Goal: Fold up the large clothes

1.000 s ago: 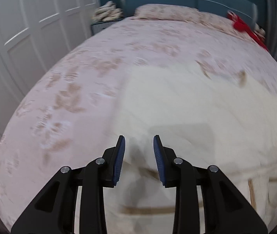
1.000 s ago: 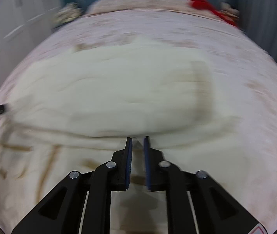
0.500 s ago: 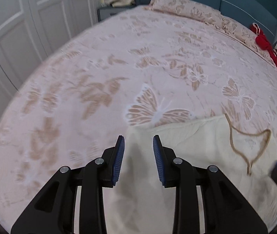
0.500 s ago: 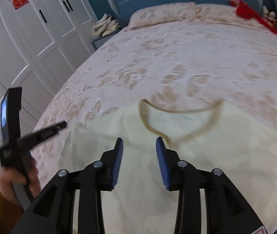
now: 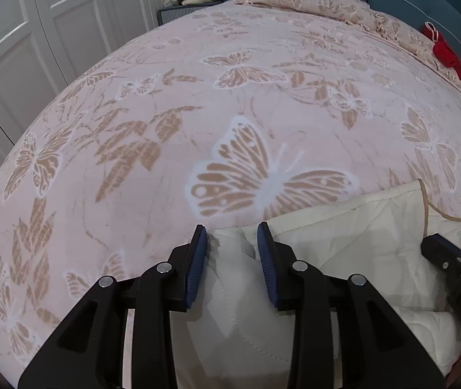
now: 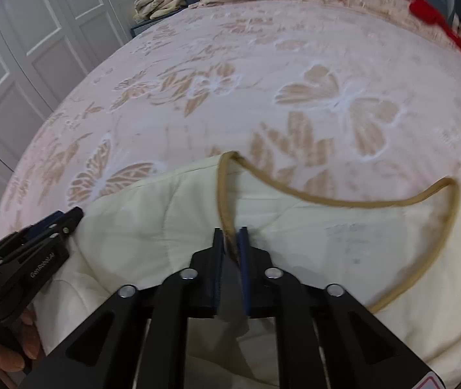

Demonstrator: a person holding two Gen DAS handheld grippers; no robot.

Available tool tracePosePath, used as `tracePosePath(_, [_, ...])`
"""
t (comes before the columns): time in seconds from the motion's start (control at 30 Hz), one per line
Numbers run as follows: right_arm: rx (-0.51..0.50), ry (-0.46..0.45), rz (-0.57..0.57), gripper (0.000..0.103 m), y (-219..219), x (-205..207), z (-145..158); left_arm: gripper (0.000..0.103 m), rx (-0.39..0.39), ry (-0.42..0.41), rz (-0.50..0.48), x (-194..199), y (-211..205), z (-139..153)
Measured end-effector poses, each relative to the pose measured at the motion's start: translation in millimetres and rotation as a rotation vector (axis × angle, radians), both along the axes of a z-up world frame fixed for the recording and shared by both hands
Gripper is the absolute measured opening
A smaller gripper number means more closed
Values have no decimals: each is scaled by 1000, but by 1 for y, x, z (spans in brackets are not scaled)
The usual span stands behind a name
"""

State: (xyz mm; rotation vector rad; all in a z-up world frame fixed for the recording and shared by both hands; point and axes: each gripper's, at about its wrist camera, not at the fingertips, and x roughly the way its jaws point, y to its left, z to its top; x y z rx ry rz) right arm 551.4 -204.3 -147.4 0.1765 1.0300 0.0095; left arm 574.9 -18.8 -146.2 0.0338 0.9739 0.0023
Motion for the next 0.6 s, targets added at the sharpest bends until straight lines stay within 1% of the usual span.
tracePosePath(0.1, [-45,-3,-5,5,1,-2,-7,32,18,-35,2,-3,-3,-4])
tracePosePath(0.23, [-174,-45,9,5,17,-6,-14,32,24,-70,4,-5,-4,-7])
tracePosePath(0.3, [-208,-59,9,5,21,-7,-15,32,33,-86,5,-7,-5,-8])
tracePosePath(0.4, [-215,-77,-1,4,20,-9,-15,32,50,-98,6,-8,-8,-9])
tracePosePath(0.53, [-180,-116,-31,4,12,-16,-11,32,60,-104,7,-9,-9,-8])
tracePosePath(0.6, [-166,-169,-95,5,2,-25,2,33,54,-103,7,-10,-8,-8])
